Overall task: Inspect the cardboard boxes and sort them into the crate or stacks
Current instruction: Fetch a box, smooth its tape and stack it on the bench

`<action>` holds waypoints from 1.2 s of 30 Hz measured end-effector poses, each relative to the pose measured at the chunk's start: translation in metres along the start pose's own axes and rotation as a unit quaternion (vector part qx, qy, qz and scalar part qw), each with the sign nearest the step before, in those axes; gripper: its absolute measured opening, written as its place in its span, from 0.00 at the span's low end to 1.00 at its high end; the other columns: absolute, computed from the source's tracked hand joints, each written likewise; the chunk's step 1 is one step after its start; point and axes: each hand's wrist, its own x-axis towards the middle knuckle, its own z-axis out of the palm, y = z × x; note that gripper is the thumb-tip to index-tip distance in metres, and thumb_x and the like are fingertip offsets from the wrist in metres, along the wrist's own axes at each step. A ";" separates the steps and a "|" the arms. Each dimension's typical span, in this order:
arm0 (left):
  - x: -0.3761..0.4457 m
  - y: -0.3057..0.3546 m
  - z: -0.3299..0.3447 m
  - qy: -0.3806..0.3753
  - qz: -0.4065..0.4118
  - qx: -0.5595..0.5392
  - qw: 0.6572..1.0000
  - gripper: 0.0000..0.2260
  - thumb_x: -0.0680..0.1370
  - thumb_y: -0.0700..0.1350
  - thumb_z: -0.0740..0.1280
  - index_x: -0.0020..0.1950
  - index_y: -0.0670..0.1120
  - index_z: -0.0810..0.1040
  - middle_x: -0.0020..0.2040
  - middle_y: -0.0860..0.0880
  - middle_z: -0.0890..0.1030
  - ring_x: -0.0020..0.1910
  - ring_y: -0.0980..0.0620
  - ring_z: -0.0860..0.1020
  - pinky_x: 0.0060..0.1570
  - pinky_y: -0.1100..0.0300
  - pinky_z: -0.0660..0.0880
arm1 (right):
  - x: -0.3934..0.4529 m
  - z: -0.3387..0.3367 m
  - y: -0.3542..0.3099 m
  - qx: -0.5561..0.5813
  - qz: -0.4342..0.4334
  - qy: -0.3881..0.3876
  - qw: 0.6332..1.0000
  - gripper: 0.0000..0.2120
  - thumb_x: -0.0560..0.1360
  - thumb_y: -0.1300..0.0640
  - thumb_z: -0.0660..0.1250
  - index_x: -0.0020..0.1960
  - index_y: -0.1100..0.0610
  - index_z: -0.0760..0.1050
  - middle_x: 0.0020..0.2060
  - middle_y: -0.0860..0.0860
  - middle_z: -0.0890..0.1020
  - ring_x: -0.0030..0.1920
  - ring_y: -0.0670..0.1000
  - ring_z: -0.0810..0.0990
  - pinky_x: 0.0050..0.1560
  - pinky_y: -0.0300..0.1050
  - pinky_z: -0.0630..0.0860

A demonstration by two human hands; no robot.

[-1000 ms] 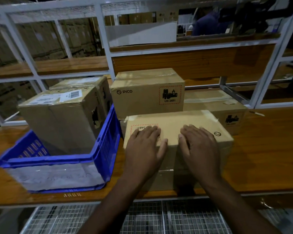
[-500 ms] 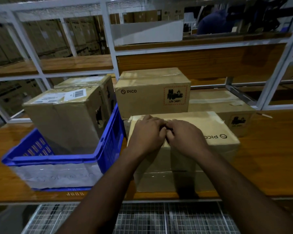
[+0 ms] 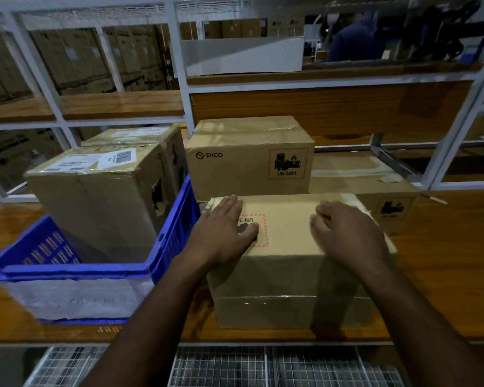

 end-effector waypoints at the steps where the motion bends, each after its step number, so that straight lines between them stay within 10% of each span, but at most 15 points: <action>1: 0.001 0.000 0.000 0.002 -0.001 -0.004 1.000 0.34 0.83 0.64 0.53 0.83 0.49 0.51 0.83 0.52 0.49 0.82 0.55 0.46 0.80 0.46 0.48 | 0.002 0.001 0.001 -0.002 0.001 -0.001 1.000 0.11 0.81 0.48 0.62 0.56 0.50 0.80 0.49 0.48 0.82 0.47 0.47 0.77 0.47 0.44 0.72; 13: -0.003 -0.011 0.012 0.058 -0.087 -0.135 0.985 0.43 0.75 0.71 0.62 0.82 0.50 0.55 0.82 0.49 0.57 0.80 0.49 0.56 0.75 0.40 0.63 | -0.007 -0.001 0.011 -0.002 0.063 0.062 0.996 0.12 0.80 0.47 0.62 0.43 0.52 0.77 0.37 0.47 0.77 0.36 0.45 0.75 0.38 0.46 0.78; 16: -0.004 -0.017 0.015 0.080 -0.138 -0.227 0.961 0.41 0.70 0.72 0.68 0.76 0.53 0.61 0.63 0.54 0.76 0.59 0.53 0.78 0.54 0.50 0.79 | -0.003 -0.004 0.013 -0.002 0.076 0.060 0.995 0.09 0.79 0.50 0.65 0.45 0.53 0.80 0.37 0.48 0.78 0.36 0.46 0.76 0.40 0.47 0.79; 20: -0.005 -0.015 0.012 0.056 -0.143 -0.231 0.961 0.41 0.73 0.69 0.68 0.78 0.52 0.58 0.54 0.58 0.77 0.48 0.57 0.78 0.37 0.62 0.73 | 0.003 -0.006 0.019 0.018 0.097 0.065 0.993 0.09 0.78 0.51 0.68 0.55 0.53 0.81 0.48 0.51 0.82 0.48 0.50 0.78 0.44 0.46 0.76; 36: -0.092 -0.006 0.033 0.249 -0.057 -0.291 0.922 0.36 0.69 0.59 0.78 0.70 0.56 0.62 0.56 0.65 0.72 0.54 0.63 0.75 0.51 0.61 0.76 | -0.058 -0.016 0.032 0.132 0.151 0.177 0.964 0.36 0.75 0.39 0.66 0.77 0.48 0.57 0.66 0.58 0.67 0.61 0.60 0.72 0.47 0.51 0.74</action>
